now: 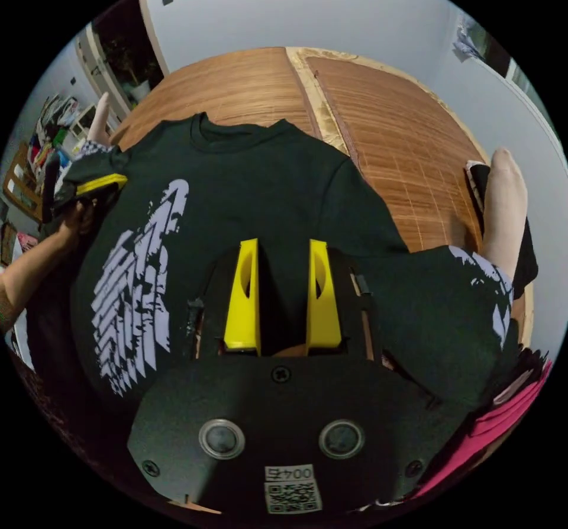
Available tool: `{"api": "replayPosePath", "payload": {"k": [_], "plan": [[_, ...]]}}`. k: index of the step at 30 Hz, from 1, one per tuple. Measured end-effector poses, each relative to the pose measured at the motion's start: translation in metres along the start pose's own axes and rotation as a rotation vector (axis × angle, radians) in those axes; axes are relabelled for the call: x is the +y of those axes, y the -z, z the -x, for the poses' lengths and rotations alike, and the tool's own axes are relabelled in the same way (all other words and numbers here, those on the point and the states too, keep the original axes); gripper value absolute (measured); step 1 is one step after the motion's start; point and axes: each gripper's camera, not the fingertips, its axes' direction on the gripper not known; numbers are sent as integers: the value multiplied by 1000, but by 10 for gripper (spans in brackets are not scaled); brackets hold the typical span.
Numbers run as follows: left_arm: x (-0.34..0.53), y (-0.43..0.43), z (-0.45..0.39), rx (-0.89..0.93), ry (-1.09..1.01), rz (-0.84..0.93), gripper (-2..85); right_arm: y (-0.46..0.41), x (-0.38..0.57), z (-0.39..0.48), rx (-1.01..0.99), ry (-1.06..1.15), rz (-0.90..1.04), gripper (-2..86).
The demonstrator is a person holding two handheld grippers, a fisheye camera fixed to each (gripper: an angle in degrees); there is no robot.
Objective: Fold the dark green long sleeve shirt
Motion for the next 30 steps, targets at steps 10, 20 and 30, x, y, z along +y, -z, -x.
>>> {"api": "replayPosePath", "payload": {"k": [10, 20, 30], "plan": [[13, 93, -38, 69, -97, -38, 101, 140, 84, -28, -231, -235, -235, 124], [124, 57, -101, 110, 51, 27, 134, 202, 134, -39, -243, -370, -347, 118], [132, 51, -115, -15, 29, 17, 98, 281, 141, -178, -84, -752, -377, 102]]}}
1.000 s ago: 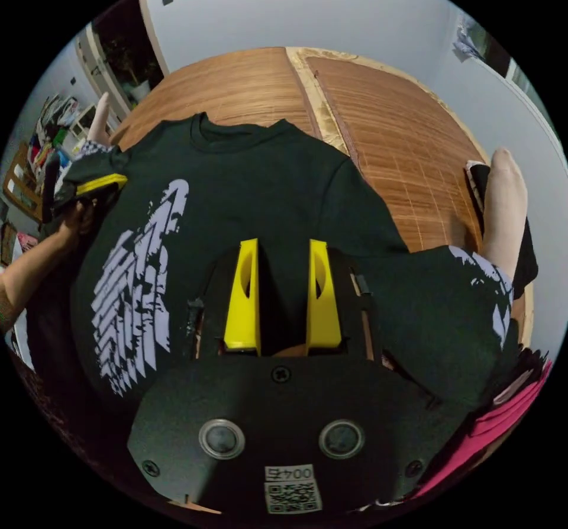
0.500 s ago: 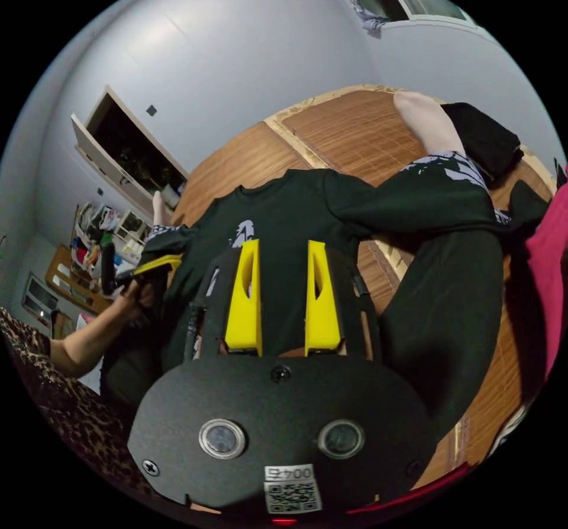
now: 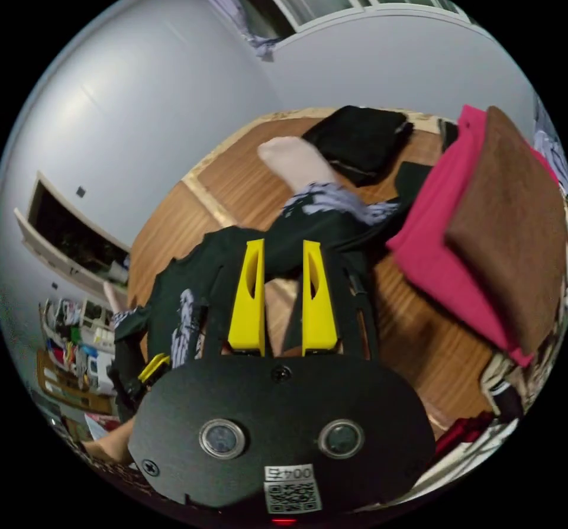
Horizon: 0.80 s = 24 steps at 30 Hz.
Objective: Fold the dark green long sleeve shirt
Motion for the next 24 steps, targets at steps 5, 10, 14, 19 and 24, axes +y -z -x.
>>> {"api": "replayPosePath", "payload": {"k": [5, 10, 14, 19, 24], "plan": [[2, -3, 7, 23, 23, 1, 94, 3, -98, -54, 126, -130, 154, 101], [3, -4, 9, 19, 20, 0, 92, -33, -142, -83, 179, -235, 433, 129], [3, -4, 13, 25, 26, 0, 92, -47, -141, -91, 225, -278, 490, 114], [1, -5, 20, 35, 33, 0, 91, -50, -141, -88, 259, -287, 411, 87], [-1, -5, 27, 37, 36, 0, 90, -46, -133, -83, 300, -291, 334, 23]]}}
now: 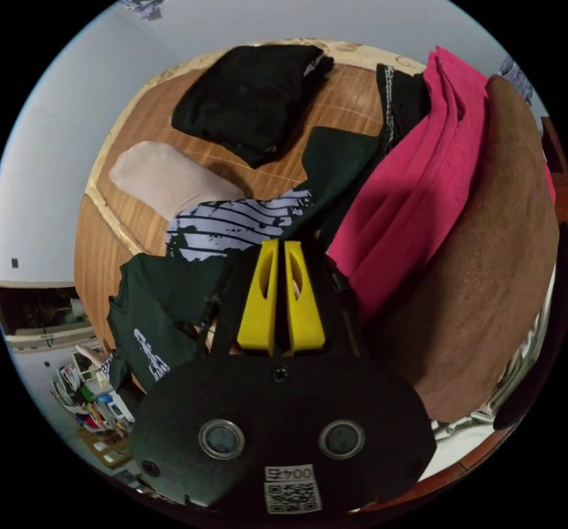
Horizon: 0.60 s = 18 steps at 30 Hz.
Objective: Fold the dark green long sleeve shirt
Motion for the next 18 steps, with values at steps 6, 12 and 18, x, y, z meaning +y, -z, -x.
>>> {"api": "replayPosePath", "payload": {"k": [6, 12, 18], "plan": [[-4, 1, 12, 12, 8, 0, 89, 76, 57, 44, -151, 234, -325, 4], [-10, 1, 33, 36, 46, -2, 74, 142, 160, 186, -310, 756, -452, 26], [-15, 0, 67, 114, 127, -7, 37, 92, 271, 286, -413, 1197, -254, 86]]}}
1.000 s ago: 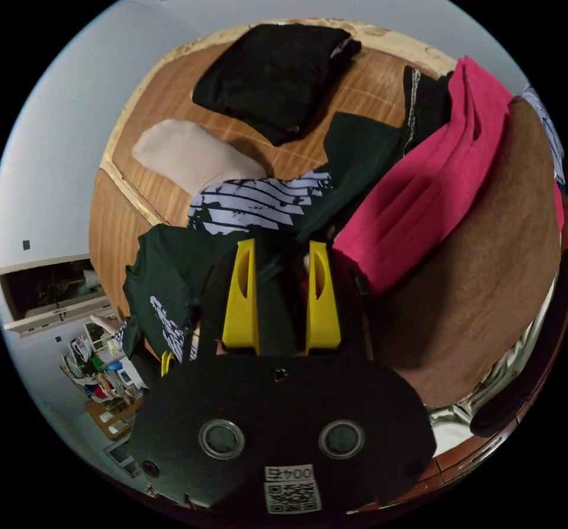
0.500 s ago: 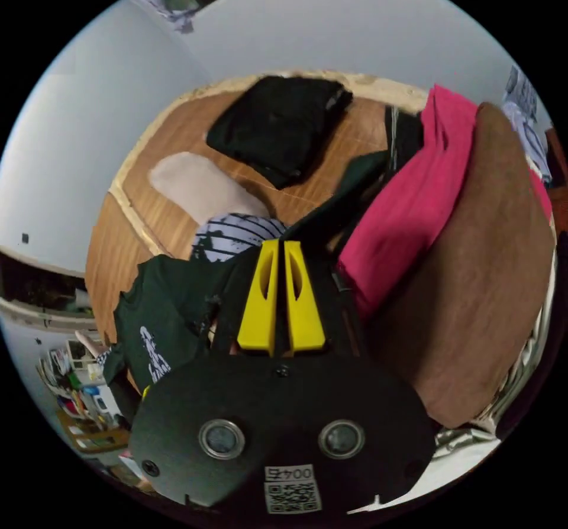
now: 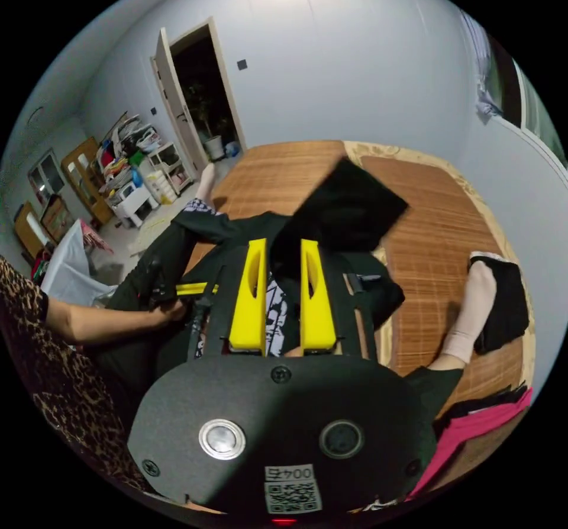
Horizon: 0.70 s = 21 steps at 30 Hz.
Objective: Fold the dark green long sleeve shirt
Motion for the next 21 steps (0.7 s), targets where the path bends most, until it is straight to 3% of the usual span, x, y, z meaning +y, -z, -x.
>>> {"api": "replayPosePath", "payload": {"k": [6, 10, 16, 21], "plan": [[-8, -1, 20, 28, 25, -1, 20, -59, 57, -46, -107, -275, 77, 64], [-14, -2, 26, 12, 17, -2, 22, -80, 93, -101, -39, -490, 81, 54], [-25, -3, 44, 48, 36, -6, 47, -89, 147, -161, 37, -630, -3, 61], [-43, 11, 73, -7, 91, -163, 63, -71, 170, -221, 46, -727, -51, 62]]}}
